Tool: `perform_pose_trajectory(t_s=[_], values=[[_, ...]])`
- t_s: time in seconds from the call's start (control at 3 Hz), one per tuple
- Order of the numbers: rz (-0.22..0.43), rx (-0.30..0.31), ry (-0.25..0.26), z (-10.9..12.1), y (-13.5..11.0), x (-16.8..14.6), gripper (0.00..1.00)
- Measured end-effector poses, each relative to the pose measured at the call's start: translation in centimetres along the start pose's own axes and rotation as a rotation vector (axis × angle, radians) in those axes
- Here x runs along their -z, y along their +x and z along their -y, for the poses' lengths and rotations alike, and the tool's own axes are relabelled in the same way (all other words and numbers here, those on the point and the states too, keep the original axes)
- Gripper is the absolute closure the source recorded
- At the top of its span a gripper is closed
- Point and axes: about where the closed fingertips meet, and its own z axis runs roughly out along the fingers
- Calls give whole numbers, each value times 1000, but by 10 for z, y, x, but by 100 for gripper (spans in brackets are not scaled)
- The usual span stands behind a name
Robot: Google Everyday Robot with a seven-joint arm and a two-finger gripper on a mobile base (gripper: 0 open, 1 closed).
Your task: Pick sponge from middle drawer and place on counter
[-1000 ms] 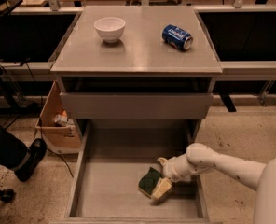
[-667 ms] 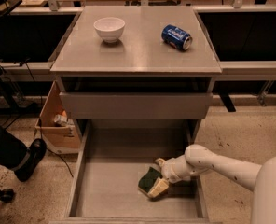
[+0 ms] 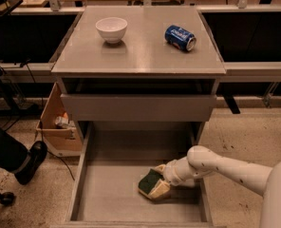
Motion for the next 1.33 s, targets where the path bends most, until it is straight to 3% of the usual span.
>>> perform_pose_trajectory(t_s=[0.33, 0.67, 1.0, 1.33], values=[[-25, 31, 36, -5, -9, 24, 88], [-20, 58, 57, -2, -19, 63, 100], [12, 75, 68, 8, -31, 115, 100], [25, 88, 81, 34, -50, 178, 100]])
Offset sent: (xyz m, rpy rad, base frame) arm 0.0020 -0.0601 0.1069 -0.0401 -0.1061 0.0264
